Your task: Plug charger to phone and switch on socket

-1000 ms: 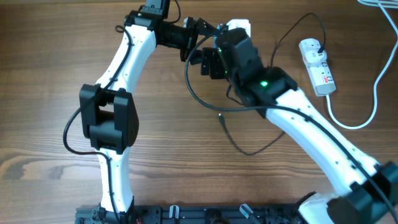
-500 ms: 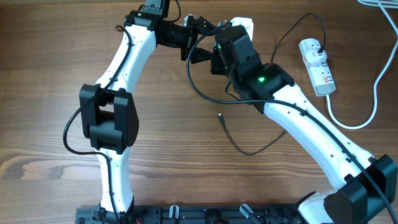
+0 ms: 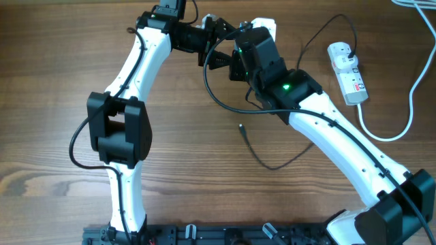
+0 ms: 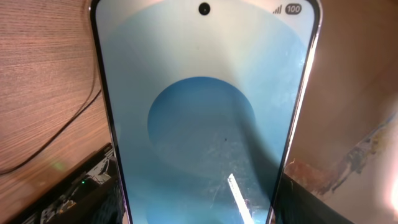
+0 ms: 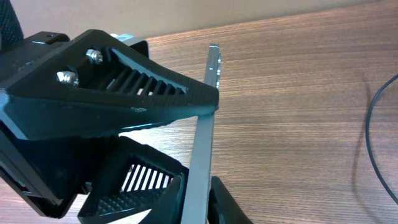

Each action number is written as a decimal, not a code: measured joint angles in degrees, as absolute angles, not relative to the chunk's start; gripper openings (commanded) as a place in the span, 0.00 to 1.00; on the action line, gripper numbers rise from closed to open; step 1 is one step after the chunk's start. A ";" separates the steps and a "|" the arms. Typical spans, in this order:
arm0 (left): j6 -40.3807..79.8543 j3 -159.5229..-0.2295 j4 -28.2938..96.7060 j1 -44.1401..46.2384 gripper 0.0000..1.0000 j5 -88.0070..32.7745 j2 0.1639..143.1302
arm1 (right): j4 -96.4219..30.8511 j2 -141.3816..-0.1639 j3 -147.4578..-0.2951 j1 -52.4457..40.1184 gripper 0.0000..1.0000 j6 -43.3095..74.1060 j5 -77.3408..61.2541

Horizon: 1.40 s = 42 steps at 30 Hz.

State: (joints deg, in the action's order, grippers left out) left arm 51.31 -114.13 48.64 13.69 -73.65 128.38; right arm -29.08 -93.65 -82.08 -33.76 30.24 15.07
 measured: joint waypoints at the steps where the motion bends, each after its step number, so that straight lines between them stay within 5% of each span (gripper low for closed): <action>1: 51.31 -114.13 48.60 13.69 0.57 -73.65 128.38 | -29.26 -93.65 -82.08 -33.74 0.04 30.68 15.29; 11: 51.33 -114.15 48.27 13.32 0.64 -73.87 128.35 | -28.12 -93.69 -82.02 -33.61 0.04 32.16 15.27; 16: 51.24 -114.19 39.88 13.17 0.79 -74.26 128.33 | -26.74 -93.78 -82.02 -33.54 0.04 34.61 17.61; 24: 51.07 -114.28 34.63 4.25 0.84 -73.38 128.27 | -25.56 -92.44 -82.02 -32.29 0.04 41.58 17.41; 28: 51.40 -114.28 34.65 3.75 0.84 -73.38 128.27 | -24.97 -92.23 -82.02 -29.47 0.04 52.31 13.23; 35: 63.44 -114.28 34.61 3.79 0.66 -74.76 128.27 | -22.50 -92.23 -82.02 -29.41 0.04 82.96 7.46; 42: 75.31 -114.28 34.50 4.54 0.67 -77.97 128.27 | -19.79 -92.23 -82.02 -29.47 0.04 97.78 5.67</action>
State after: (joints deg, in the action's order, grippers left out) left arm 75.31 -114.28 34.50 4.54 -77.97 128.27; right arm -19.79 -92.23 -82.02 -29.47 97.78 5.67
